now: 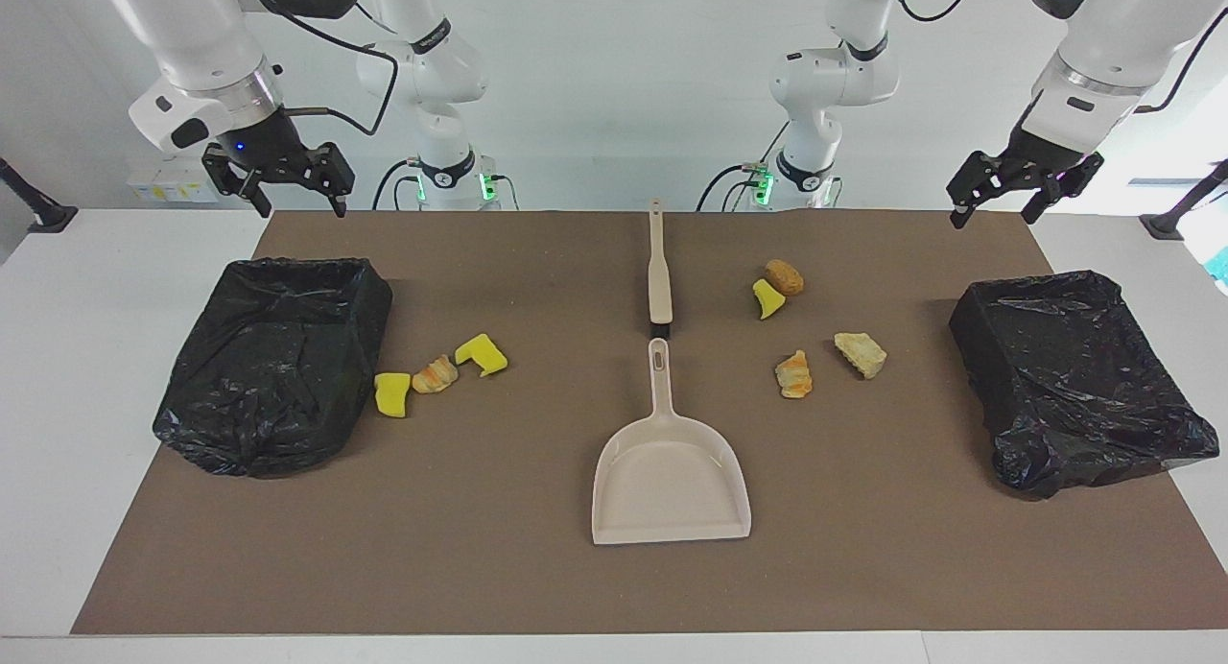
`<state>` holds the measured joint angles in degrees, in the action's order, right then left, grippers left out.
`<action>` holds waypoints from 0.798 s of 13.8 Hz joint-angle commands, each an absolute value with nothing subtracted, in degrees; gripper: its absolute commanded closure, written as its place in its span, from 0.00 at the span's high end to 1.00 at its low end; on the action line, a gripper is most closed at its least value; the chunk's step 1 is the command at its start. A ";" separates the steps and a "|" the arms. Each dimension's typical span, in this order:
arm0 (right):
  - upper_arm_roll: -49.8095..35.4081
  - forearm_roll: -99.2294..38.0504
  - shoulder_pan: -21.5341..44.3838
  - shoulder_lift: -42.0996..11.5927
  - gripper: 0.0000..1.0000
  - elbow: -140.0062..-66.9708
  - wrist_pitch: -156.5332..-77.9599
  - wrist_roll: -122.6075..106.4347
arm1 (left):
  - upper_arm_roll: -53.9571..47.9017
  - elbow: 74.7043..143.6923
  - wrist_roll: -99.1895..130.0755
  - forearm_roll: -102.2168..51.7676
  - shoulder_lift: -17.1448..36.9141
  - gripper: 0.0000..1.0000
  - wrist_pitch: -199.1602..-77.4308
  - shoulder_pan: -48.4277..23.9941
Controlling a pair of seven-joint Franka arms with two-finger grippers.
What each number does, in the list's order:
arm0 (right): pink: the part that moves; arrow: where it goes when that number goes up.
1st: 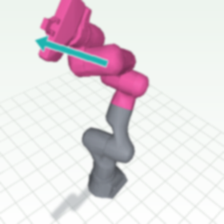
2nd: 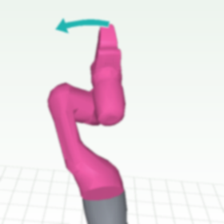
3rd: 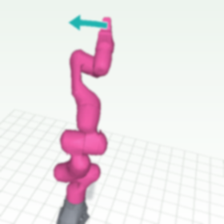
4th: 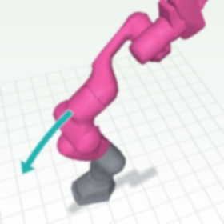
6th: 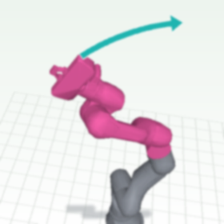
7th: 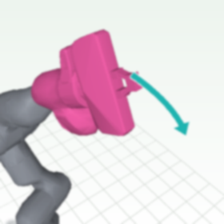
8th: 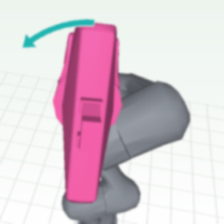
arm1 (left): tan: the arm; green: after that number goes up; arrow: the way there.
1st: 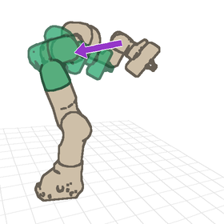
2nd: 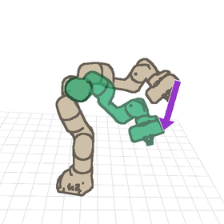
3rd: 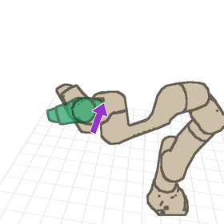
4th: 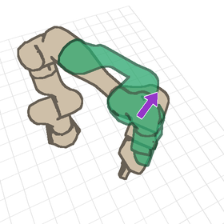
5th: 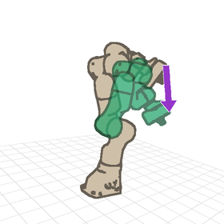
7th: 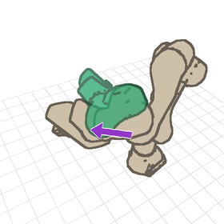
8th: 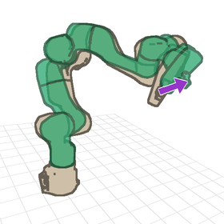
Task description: Sweep and dump trash in bin
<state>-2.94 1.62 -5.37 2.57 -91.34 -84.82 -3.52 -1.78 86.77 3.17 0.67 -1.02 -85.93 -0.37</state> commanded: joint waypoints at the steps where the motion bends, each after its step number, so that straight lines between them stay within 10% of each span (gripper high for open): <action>1: -2.90 1.05 -5.36 3.34 1.00 -91.76 -84.11 -2.55 | -1.93 88.24 3.87 1.32 -2.46 1.00 -85.52 -0.26; 11: -2.90 1.05 -5.36 3.34 1.00 -91.85 -84.20 -2.46 | -1.85 88.07 3.60 1.32 -2.64 1.00 -85.34 0.00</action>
